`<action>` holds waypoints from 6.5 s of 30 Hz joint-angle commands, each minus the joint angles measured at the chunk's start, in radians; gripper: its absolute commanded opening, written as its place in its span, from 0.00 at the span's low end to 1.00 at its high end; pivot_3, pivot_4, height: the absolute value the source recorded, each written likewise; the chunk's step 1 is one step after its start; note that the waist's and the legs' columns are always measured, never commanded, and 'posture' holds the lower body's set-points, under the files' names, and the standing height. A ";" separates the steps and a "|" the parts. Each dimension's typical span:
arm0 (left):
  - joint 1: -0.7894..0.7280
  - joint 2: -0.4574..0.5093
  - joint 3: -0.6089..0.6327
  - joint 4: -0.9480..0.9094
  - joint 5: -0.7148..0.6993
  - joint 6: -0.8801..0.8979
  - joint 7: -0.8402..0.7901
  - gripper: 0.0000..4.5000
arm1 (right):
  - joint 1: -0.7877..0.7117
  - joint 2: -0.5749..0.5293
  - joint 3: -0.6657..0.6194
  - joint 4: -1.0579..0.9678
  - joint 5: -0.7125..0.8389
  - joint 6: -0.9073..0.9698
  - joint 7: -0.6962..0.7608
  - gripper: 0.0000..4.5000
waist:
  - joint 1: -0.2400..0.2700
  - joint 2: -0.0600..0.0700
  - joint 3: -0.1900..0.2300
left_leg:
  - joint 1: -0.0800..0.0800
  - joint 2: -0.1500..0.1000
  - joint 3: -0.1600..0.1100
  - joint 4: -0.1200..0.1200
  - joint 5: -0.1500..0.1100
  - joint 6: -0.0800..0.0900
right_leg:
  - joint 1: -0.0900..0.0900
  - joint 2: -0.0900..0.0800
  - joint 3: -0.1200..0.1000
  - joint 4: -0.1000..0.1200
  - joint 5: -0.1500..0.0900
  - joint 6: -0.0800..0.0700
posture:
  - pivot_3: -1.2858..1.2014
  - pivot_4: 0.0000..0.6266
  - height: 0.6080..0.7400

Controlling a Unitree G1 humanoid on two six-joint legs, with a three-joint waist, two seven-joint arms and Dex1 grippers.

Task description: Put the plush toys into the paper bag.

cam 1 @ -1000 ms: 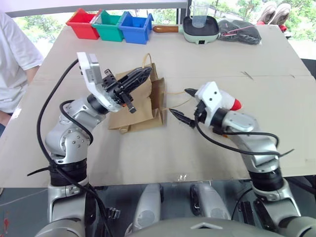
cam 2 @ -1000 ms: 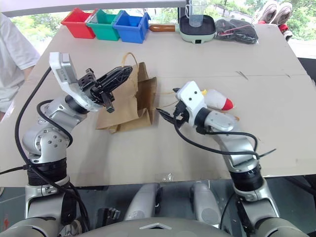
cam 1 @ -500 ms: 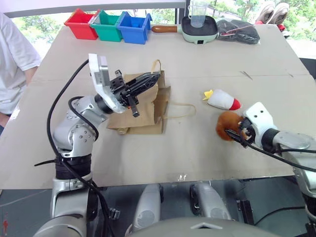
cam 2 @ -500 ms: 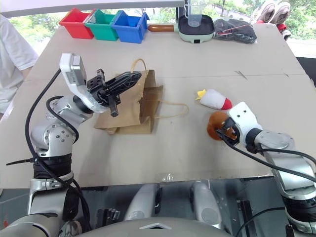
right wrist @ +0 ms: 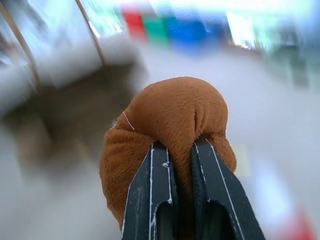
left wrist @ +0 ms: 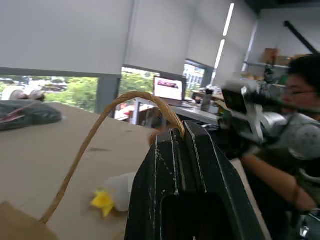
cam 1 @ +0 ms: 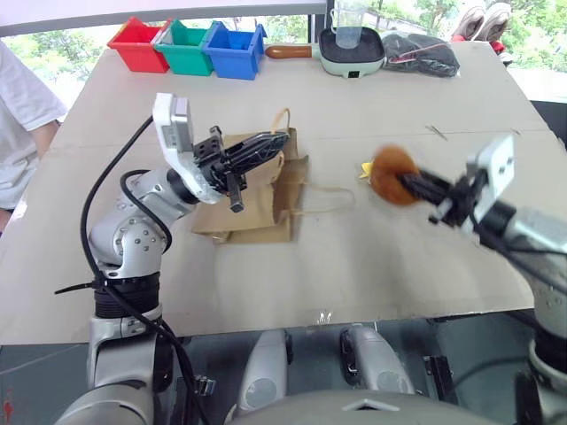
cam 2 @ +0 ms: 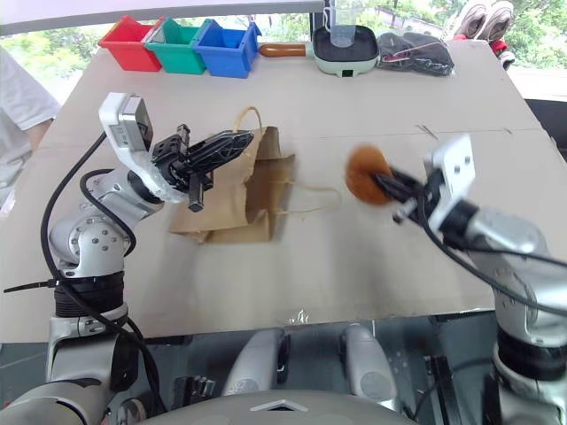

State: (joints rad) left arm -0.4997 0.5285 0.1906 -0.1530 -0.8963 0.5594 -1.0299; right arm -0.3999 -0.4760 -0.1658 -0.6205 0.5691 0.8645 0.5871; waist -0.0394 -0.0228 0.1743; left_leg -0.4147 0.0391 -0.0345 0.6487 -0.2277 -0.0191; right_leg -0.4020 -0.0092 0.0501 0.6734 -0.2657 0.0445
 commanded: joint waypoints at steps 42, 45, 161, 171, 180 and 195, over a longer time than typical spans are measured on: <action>0.126 -0.048 0.074 -0.106 0.087 -0.171 0.137 0.00 | -0.156 -0.127 0.255 0.640 -0.475 -0.193 0.093 0.70 | 0.010 0.000 0.001 | -0.001 -0.002 0.004 0.001 0.000 0.000 | -0.002 -0.003 0.003 0.003 0.000 0.000 | 0.52 0.24 1.00; 0.110 -0.053 0.069 -0.104 0.079 -0.165 0.130 0.00 | -0.181 -0.123 0.269 0.744 -0.488 -0.248 0.104 0.50 | -0.001 0.000 0.001 | -0.001 -0.002 0.004 0.000 0.000 0.000 | -0.002 -0.003 0.003 0.003 0.000 0.000 | 0.52 0.24 1.00; -0.097 0.012 0.138 0.326 0.118 -0.272 -0.048 0.00 | -0.186 0.159 0.008 0.239 0.383 0.135 -0.133 0.02 | 0.000 0.002 0.003 | -0.003 -0.002 0.002 -0.001 0.000 0.000 | -0.003 -0.002 0.002 0.002 0.000 0.000 | 0.52 0.24 1.00; -0.023 0.027 0.183 0.235 0.096 -0.255 -0.020 0.00 | -0.067 0.104 -0.024 0.281 0.365 0.143 -0.222 0.46 | -0.001 0.001 0.003 | -0.003 -0.001 0.003 -0.001 0.000 0.000 | -0.004 -0.002 0.003 0.003 0.000 0.000 | 0.52 0.24 1.00; 0.020 0.017 0.193 0.176 0.085 -0.243 0.010 0.00 | -0.277 0.217 0.042 0.665 0.231 -0.039 -0.099 0.46 | -0.003 0.001 0.003 | -0.003 -0.001 0.004 -0.001 0.000 0.000 | -0.005 0.000 0.005 0.004 0.000 0.000 | 0.52 0.24 1.00; -0.090 0.041 0.235 0.298 0.138 -0.320 0.067 0.00 | -0.469 0.296 -0.068 0.478 0.558 0.015 -0.028 0.01 | 0.004 0.002 0.003 | -0.004 -0.001 0.003 0.000 0.000 0.000 | -0.005 -0.001 0.003 0.004 0.000 0.000 | 0.52 0.24 1.00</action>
State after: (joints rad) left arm -0.5521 0.5477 0.3935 0.1201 -0.7737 0.2848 -0.9698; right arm -0.8482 -0.1673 -0.2146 -0.0725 1.0892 0.8708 0.5882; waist -0.0354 -0.0212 0.1772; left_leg -0.4188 0.0382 -0.0318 0.6481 -0.2277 -0.0190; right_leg -0.4073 -0.0106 0.0528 0.6771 -0.2653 0.0445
